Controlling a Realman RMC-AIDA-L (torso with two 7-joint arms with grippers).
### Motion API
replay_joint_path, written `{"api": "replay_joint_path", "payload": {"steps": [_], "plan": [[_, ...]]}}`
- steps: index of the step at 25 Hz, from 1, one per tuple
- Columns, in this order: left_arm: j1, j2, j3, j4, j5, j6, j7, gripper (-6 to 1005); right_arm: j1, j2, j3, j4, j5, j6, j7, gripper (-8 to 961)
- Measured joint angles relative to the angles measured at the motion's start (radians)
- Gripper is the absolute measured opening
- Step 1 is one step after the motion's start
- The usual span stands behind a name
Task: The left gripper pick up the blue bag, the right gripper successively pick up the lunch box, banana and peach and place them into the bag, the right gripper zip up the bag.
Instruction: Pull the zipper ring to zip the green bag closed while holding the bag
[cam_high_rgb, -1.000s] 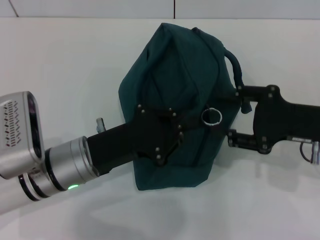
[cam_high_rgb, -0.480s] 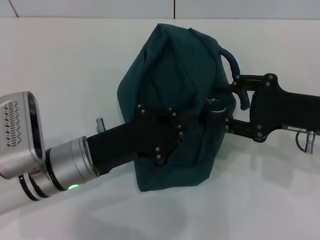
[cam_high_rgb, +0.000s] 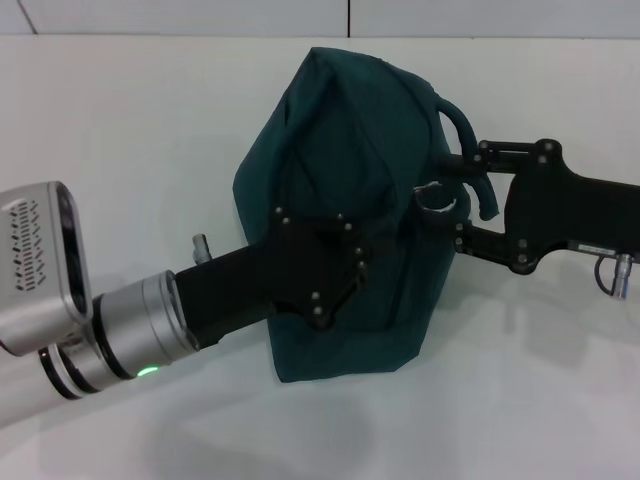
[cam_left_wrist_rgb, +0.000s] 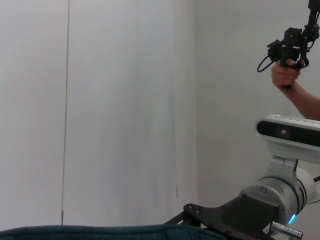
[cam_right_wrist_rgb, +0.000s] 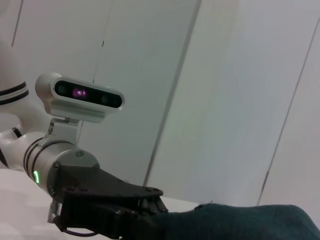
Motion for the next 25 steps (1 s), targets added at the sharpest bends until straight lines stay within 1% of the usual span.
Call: {"api": "replay_joint_path", "payload": {"steps": [8,16,21,23,25], "plan": [[-0.005,0.000,-0.001,0.002,-0.001,-0.011,0.000,51,0.001,0.000,-0.003,-0.001,0.000,0.010,-0.042,468],[-0.005,0.000,-0.001,0.007,-0.014,-0.015,0.001,51,0.009,0.000,-0.002,0.006,0.004,0.019,-0.044,417],[-0.005,0.000,0.002,0.008,-0.026,-0.018,0.002,53,0.009,0.000,-0.003,0.008,0.040,0.021,-0.045,381],[-0.005,0.000,0.002,0.008,-0.026,-0.023,0.002,52,0.009,0.000,-0.004,0.009,0.049,0.022,-0.044,380],[-0.005,0.000,0.002,0.009,-0.026,-0.026,0.002,51,0.009,0.000,-0.003,0.025,0.093,0.022,-0.044,379]]}}
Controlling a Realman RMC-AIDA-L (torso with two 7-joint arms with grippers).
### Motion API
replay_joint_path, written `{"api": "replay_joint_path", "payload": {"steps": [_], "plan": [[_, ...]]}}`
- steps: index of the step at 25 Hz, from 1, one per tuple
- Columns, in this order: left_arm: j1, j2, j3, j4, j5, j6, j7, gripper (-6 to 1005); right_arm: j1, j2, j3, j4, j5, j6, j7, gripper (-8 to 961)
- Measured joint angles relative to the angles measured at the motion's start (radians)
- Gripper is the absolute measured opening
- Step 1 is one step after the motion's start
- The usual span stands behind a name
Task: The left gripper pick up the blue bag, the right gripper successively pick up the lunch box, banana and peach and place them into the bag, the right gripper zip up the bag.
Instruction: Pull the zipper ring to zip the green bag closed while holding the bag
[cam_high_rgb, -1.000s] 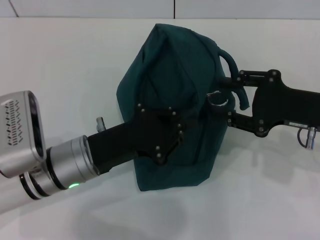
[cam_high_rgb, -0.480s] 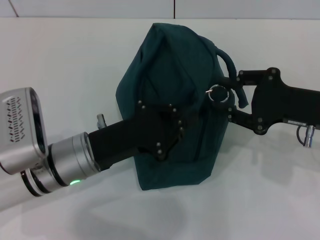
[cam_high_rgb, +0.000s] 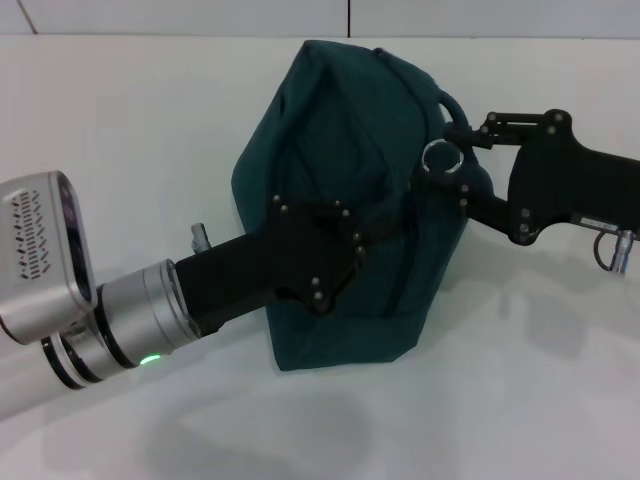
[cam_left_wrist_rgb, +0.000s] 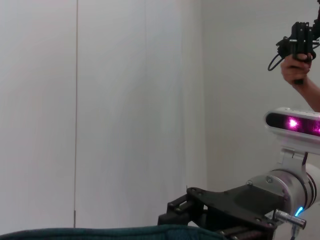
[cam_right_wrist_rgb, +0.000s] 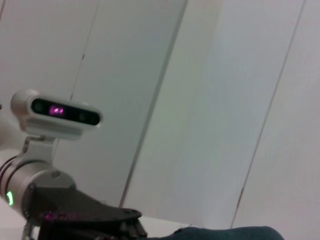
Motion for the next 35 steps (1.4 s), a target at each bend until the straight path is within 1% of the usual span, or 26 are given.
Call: {"api": "replay_joint_path", "payload": {"steps": [6,11,18,25,26,31,35], "plan": [[0.000,0.000,-0.002,0.000,-0.001,-0.004,0.000,53,0.000,0.000,0.003,0.058,0.048,-0.006,0.002,377],[0.000,0.000,-0.002,0.000,-0.001,-0.011,0.000,52,0.003,0.000,0.003,0.121,0.123,-0.022,-0.027,376],[0.000,0.000,0.000,0.001,0.000,-0.011,0.000,52,0.010,0.000,0.001,0.141,0.143,-0.020,-0.057,372],[0.001,0.002,0.051,0.016,0.010,-0.007,0.031,51,0.009,0.000,0.000,0.177,0.202,-0.006,-0.142,369],[0.005,0.007,0.066,0.016,0.013,-0.005,0.037,51,0.009,0.000,0.000,0.179,0.207,-0.003,-0.152,368],[0.021,0.011,0.070,0.022,0.027,0.008,0.048,52,0.000,0.000,-0.001,0.188,0.255,0.000,-0.201,364],[0.069,0.015,0.071,0.075,0.034,0.034,0.052,53,-0.002,0.000,-0.001,0.224,0.331,0.000,-0.257,339]]}}
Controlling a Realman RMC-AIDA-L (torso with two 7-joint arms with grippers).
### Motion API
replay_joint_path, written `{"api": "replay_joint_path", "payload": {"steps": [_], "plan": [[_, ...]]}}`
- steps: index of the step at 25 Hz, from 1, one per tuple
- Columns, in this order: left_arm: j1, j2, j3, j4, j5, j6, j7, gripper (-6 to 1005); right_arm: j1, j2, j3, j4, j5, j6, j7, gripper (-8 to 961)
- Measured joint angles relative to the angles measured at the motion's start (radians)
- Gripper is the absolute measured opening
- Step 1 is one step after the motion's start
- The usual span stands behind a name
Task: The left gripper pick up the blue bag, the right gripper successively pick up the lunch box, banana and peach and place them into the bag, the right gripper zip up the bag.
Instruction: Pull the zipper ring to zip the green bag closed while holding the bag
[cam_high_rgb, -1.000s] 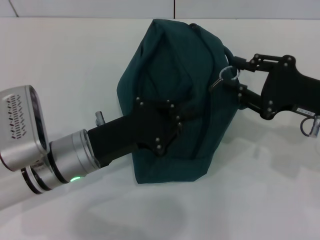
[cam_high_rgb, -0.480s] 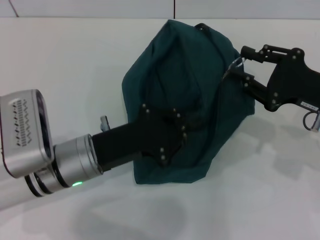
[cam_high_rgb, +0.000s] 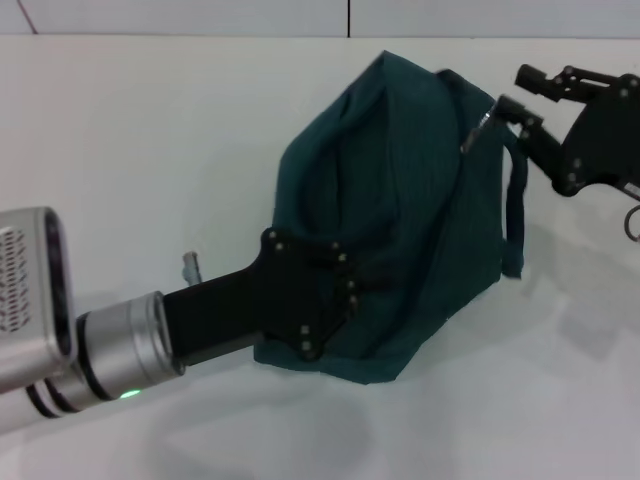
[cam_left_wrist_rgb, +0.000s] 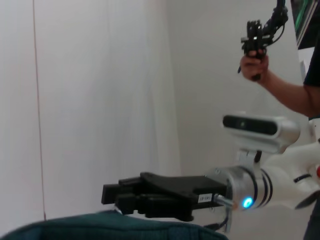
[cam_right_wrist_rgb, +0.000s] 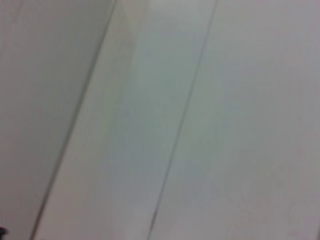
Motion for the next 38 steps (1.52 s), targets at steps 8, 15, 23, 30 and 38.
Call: {"api": "replay_joint_path", "payload": {"steps": [8,15,23,30,38], "plan": [[0.066,0.007,-0.050,0.046,-0.025,0.002,0.005,54,-0.007,0.000,-0.007,0.044,0.065,-0.021,-0.052,174],[0.067,0.007,-0.066,0.044,-0.032,-0.003,0.002,53,-0.052,-0.031,0.012,0.061,0.047,-0.191,0.056,49],[0.059,0.004,-0.061,0.049,-0.027,-0.016,0.006,47,-0.048,-0.053,0.013,0.087,-0.018,-0.198,0.188,139],[0.040,0.001,-0.058,0.045,-0.026,-0.020,0.007,47,-0.001,-0.016,0.012,0.092,-0.104,-0.130,0.233,439],[0.038,0.000,-0.057,0.043,-0.025,-0.020,0.008,46,0.024,-0.019,0.010,0.098,-0.125,-0.105,0.312,743]]}}
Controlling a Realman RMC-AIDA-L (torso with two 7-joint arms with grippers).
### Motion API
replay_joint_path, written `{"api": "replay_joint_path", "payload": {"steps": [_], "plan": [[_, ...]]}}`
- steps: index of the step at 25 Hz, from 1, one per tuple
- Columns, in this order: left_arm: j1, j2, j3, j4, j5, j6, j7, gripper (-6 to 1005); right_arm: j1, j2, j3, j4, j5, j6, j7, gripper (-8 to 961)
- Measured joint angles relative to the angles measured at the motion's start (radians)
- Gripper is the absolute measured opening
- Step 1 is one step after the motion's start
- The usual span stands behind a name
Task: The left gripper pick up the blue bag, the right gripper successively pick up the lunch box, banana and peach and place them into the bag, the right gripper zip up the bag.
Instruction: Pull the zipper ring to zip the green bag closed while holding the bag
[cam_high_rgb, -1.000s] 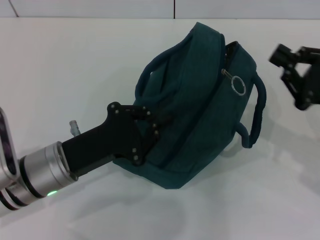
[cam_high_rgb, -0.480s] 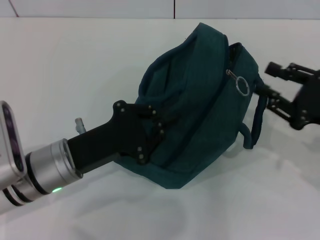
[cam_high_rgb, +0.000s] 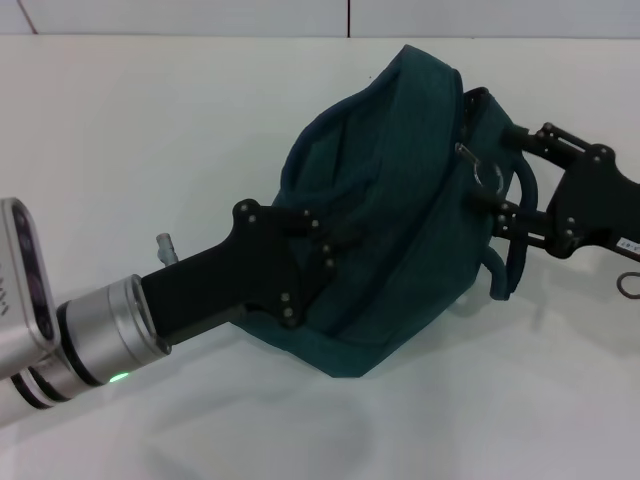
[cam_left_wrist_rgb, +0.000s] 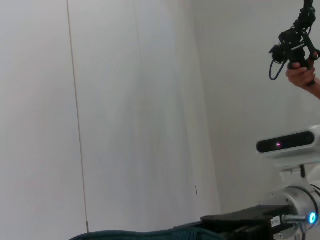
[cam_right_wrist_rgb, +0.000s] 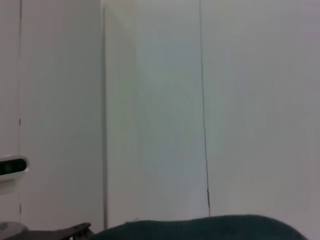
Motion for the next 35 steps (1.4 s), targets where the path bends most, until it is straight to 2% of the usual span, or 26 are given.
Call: {"api": "replay_joint_path", "payload": {"steps": [7,13,18,24,35], "plan": [[0.000,0.000,0.000,0.000,0.001,0.000,0.001,46,0.049,-0.017,0.002,0.000,-0.097,0.003,0.138,812],[0.000,0.000,0.000,0.000,0.001,0.000,0.002,46,0.043,-0.018,0.015,-0.008,-0.101,-0.010,0.141,738],[0.002,0.000,0.000,0.000,0.001,0.000,0.002,46,0.037,-0.020,0.043,-0.003,-0.101,-0.039,0.141,497],[0.003,0.000,0.000,0.000,0.001,-0.001,0.002,45,0.021,-0.018,0.055,-0.011,-0.101,-0.044,0.138,362],[0.003,0.000,0.000,0.002,0.014,0.002,0.002,45,0.007,-0.008,0.132,-0.016,-0.101,-0.033,0.108,360]]}}
